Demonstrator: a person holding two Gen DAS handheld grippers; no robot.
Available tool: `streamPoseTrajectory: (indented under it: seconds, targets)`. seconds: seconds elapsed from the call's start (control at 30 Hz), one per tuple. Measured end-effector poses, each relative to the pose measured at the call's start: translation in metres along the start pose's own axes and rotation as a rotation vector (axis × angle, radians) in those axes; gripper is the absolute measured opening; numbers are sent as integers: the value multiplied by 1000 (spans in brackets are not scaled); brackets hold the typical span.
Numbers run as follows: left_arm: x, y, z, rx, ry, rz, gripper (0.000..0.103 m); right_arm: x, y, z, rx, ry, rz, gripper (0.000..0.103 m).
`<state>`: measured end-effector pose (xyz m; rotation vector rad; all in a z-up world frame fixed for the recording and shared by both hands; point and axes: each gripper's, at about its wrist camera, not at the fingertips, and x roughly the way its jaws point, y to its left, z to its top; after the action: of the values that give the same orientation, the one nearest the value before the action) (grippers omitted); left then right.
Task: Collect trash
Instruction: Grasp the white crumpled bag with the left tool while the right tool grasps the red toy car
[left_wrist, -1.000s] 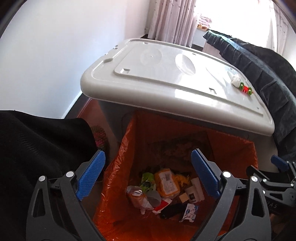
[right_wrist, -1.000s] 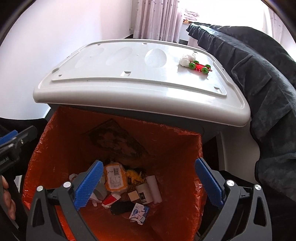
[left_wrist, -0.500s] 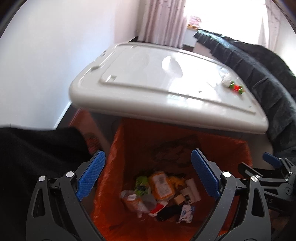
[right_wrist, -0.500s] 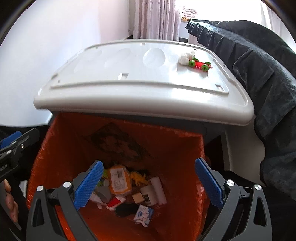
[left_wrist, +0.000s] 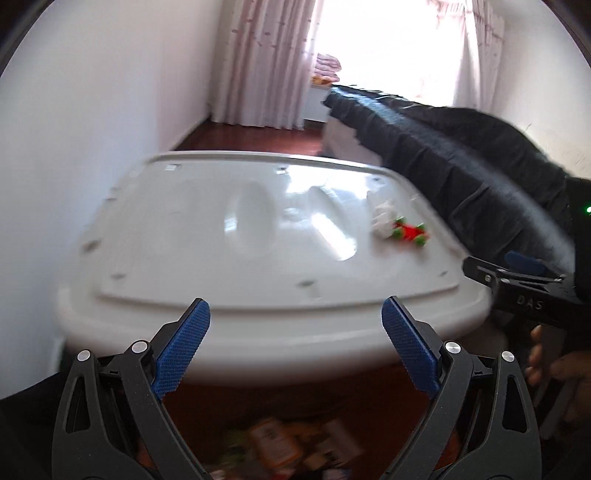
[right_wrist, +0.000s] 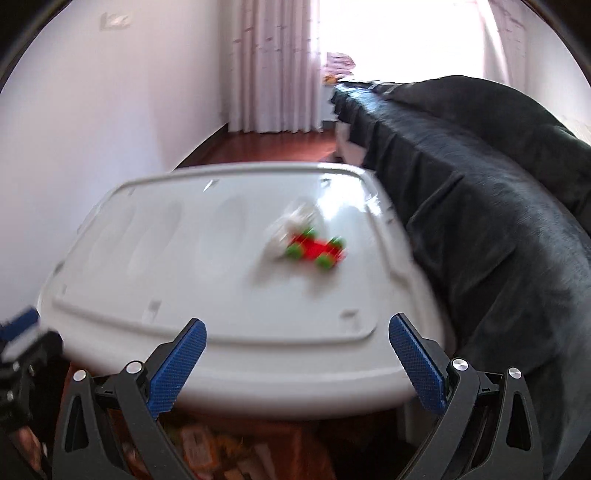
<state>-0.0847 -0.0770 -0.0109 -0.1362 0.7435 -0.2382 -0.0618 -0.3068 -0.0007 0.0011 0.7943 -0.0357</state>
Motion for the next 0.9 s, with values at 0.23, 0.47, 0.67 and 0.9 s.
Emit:
streamPoseTrajectory:
  seconds: [0.23,0.47,0.67,0.9]
  targets:
    - [90,-60,68,110,35,-57,92,-22,-40,13,91,-123,-71,98]
    - [188,-115,101,148,130,-54,92,-36,-61,16,178,-183,-55,98]
    - [240,-143,107,245,152,12,87,-43,-60,19,173,-197,9,98]
    - [273,-138,110,250,228,11,46,-56,-51,16,142,-216,53,98]
